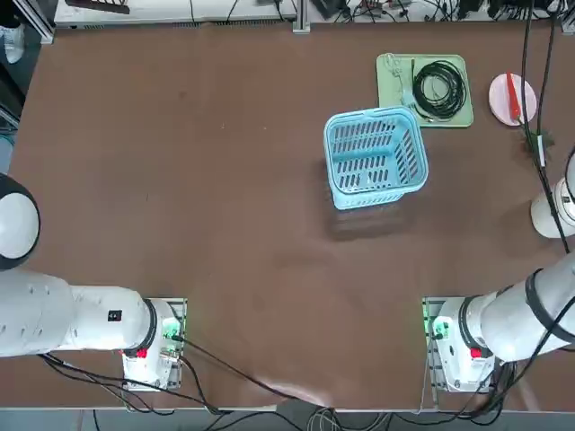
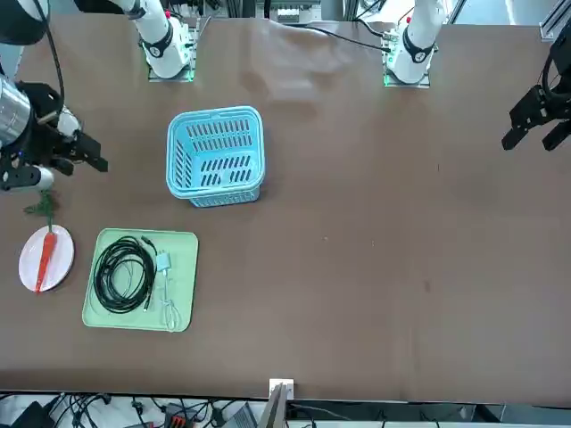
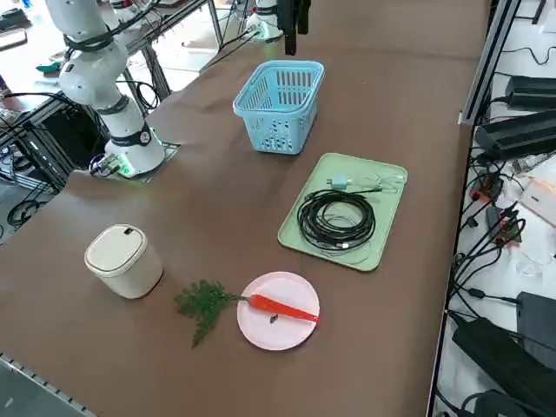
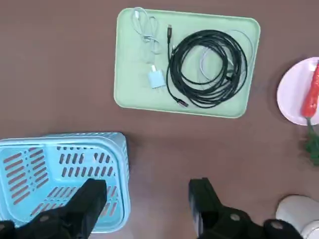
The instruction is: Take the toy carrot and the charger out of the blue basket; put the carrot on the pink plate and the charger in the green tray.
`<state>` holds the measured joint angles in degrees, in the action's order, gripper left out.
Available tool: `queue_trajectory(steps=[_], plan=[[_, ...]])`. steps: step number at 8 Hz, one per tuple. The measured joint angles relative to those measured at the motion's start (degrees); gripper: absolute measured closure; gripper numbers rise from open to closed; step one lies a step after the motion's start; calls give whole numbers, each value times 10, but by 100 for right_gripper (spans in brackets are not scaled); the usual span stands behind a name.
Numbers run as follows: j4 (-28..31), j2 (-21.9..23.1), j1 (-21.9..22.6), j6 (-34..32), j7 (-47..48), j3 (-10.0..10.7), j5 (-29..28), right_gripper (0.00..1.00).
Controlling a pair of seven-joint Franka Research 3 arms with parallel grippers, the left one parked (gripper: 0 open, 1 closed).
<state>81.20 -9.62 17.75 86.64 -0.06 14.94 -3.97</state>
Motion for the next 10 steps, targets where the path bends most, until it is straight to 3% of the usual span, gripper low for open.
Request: queue_trajectory(steps=[1,2,3,4,6,10], plan=[[6,0,-28,0,0,-28,6,0],[11,0,-88,1,1,-93,18,0],[17,2,-130,1,1,-136,27,0],[36,12,-145,11,2,-148,30,0],[89,47,-150,38,3,-150,31,0],[92,44,-154,52,3,-152,31,0]])
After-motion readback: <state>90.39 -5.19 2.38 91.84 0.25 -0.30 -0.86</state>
